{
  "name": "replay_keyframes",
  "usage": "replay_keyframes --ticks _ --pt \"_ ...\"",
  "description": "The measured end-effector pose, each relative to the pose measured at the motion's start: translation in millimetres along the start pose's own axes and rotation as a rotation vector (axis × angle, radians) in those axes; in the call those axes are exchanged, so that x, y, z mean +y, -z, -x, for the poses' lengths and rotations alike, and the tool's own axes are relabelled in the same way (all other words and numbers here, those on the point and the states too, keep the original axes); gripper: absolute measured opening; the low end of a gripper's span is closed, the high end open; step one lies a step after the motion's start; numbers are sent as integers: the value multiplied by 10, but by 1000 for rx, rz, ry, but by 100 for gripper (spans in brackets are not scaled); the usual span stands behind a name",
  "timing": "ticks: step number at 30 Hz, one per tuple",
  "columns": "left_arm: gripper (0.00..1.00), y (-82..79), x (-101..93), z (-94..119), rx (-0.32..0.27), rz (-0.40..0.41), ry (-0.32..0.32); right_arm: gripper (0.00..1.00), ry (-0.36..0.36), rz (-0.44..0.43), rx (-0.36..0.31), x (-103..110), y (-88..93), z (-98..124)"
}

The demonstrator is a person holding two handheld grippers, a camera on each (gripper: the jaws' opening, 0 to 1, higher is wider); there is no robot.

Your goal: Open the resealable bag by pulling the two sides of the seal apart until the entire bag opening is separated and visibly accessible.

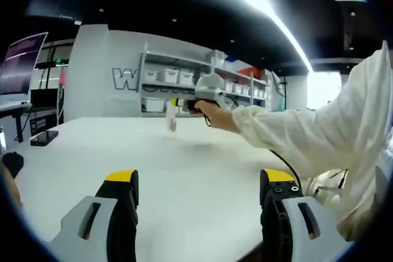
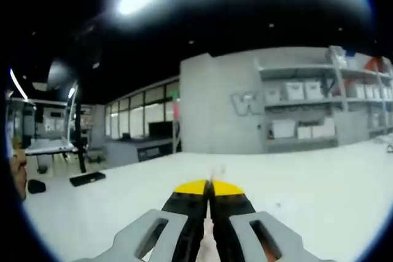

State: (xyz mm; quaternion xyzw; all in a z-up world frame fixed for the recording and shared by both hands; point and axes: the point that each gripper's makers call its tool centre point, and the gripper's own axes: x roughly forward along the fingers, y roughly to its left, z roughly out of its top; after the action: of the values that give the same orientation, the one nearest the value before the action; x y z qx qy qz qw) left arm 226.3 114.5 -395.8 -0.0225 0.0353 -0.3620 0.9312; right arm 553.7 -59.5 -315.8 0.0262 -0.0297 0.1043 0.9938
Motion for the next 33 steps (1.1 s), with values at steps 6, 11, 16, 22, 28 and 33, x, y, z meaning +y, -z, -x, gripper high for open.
replay_keyframes --ticks 6,11,16,22,28,33 --pt "79 -21 -12 33 -4 -4 -1 0 -14 2 6 15 -15 24" --pt "79 -12 -10 41 -3 -3 -5 0 -25 19 9 11 -44 38" --pt "79 -10 -21 36 -3 -3 -5 0 -31 34 12 -10 -53 78" --pt "79 -8 -41 22 0 -7 -4 0 -39 46 13 -21 -56 122" --pt "79 -12 -59 6 -2 -9 -4 0 -53 50 10 -45 -71 154" --pt "79 -1 -75 -12 2 -9 -2 0 -59 55 11 -68 -70 185"
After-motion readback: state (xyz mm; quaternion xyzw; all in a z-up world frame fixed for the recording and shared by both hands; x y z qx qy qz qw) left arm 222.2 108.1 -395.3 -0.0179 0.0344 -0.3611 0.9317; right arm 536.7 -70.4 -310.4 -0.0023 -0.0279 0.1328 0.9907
